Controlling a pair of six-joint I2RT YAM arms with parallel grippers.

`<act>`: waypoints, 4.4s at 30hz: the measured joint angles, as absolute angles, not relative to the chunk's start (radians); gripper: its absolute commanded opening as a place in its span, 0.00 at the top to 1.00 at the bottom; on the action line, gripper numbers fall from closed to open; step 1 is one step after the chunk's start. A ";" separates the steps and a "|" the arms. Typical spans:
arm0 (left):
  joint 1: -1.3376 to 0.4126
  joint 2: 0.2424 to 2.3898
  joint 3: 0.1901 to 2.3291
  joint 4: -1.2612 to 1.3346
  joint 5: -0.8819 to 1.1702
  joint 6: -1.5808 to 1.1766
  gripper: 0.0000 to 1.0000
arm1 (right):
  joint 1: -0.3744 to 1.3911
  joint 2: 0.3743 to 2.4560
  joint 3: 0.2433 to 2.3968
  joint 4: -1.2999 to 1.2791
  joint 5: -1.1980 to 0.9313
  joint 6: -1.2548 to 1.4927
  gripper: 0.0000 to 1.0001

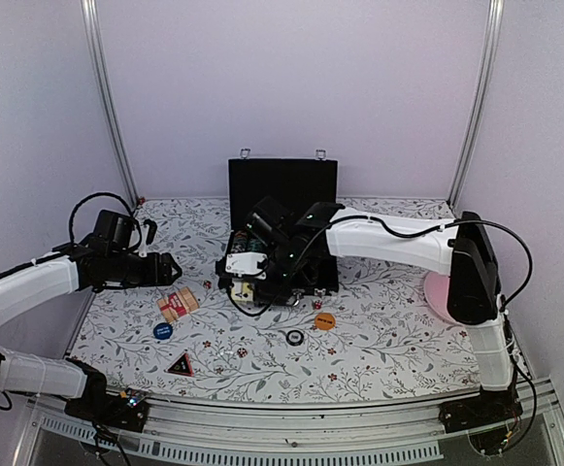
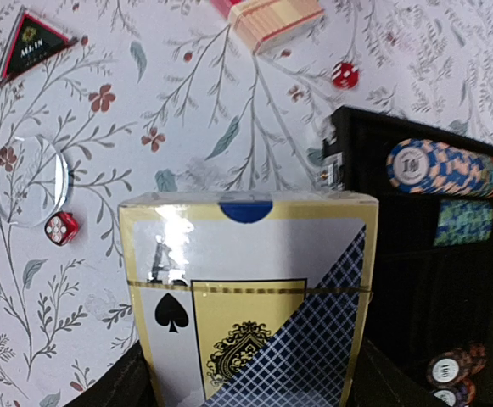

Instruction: Pack up texas hold em set

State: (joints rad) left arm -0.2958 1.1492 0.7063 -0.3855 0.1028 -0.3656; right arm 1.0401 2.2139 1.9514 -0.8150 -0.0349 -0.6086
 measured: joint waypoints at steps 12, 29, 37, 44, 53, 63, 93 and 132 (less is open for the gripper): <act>-0.295 1.137 0.706 -0.379 0.132 -0.332 0.19 | 0.895 2.260 2.042 -0.644 0.094 -0.801 0.37; -0.294 1.137 0.706 -0.378 0.150 -0.326 0.19 | 0.784 2.434 2.076 -0.494 0.156 -0.935 0.37; -0.294 1.137 0.706 -0.377 0.154 -0.326 0.19 | 0.773 2.484 2.114 -0.458 0.173 -0.947 0.36; -0.294 1.137 0.706 -0.374 0.158 -0.326 0.19 | 0.767 2.490 2.114 -0.443 0.193 -0.962 0.36; -0.294 1.137 0.706 -0.361 0.181 -0.325 0.19 | 0.765 2.490 2.110 -0.436 0.202 -0.969 0.27; -0.294 1.137 0.706 -0.356 0.193 -0.326 0.19 | 0.765 2.488 2.098 -0.414 0.199 -0.962 0.22; -0.546 1.520 1.122 -0.254 0.121 -0.399 0.78 | 0.466 1.471 1.206 -0.467 -0.307 -0.540 0.22; -0.672 2.440 1.966 -0.326 -0.057 -0.339 1.00 | 0.248 1.370 0.890 -0.216 -0.430 -0.487 0.21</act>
State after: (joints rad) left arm -0.6724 2.4401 1.9659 -0.3260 -0.0570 -0.3389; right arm 0.2481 1.3705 0.8902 -0.2161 -0.4297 -0.4866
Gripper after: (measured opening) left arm 0.007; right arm 0.792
